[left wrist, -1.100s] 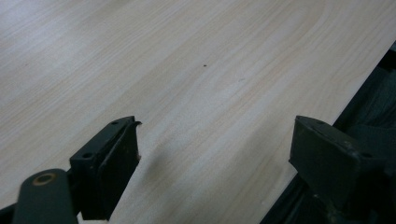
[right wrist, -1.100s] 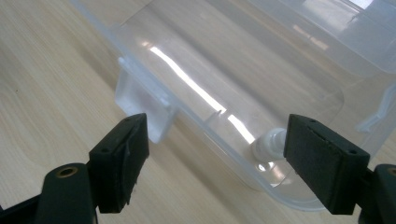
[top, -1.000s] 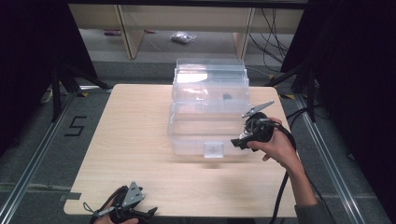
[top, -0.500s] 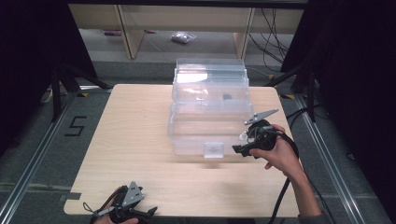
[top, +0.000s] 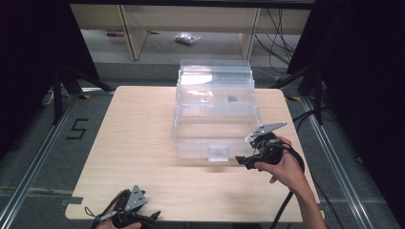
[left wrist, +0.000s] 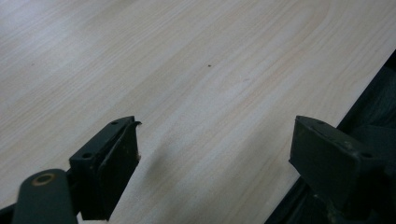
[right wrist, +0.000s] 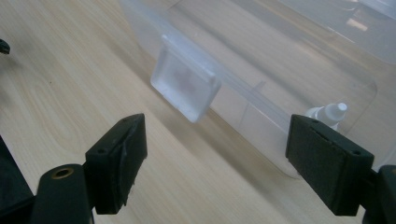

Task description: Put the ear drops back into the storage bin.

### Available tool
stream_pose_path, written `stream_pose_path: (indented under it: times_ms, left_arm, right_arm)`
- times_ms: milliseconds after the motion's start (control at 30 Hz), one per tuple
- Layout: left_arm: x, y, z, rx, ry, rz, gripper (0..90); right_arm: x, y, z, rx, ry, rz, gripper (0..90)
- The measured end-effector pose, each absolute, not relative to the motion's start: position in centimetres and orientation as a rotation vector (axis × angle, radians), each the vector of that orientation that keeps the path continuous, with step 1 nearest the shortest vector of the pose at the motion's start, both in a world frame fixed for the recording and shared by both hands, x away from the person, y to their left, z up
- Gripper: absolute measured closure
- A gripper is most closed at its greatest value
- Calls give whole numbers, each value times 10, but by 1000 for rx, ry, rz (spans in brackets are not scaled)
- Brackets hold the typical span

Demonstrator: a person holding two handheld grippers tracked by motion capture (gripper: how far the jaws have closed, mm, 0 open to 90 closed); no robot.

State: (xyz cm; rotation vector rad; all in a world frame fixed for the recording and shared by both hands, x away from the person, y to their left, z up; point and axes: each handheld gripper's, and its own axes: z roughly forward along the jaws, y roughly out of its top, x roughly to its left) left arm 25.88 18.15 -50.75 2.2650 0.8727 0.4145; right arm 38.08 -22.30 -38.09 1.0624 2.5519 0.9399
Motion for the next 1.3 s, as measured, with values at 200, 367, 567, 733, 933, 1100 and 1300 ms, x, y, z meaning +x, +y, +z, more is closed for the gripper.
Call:
stream_pose_path:
  times_ms: [200, 367, 567, 733, 933, 1100, 1300]
  left_arm:
    - [259, 181, -507, 2278, 857, 436, 150]
    - [257, 181, -505, 2276, 855, 450, 149]
    - [255, 182, -505, 2288, 851, 472, 150]
    - [254, 182, -503, 2292, 847, 484, 150]
    - [253, 182, -504, 2266, 876, 460, 150]
    - [252, 182, -503, 2281, 869, 470, 150]
    - [250, 182, -503, 2269, 878, 473, 150]
  right_arm:
    - [378, -222, -387, 1035, 2541, 962, 209]
    - [368, -216, -392, 1056, 2539, 958, 196]
    - [362, -213, -392, 1036, 2547, 947, 190]
    - [358, -212, -395, 1056, 2537, 944, 178]
    - [357, -211, -407, 1065, 2528, 950, 177]
    - [353, -211, -410, 1094, 2532, 948, 178]
    - [348, -212, -418, 1076, 2510, 954, 178]
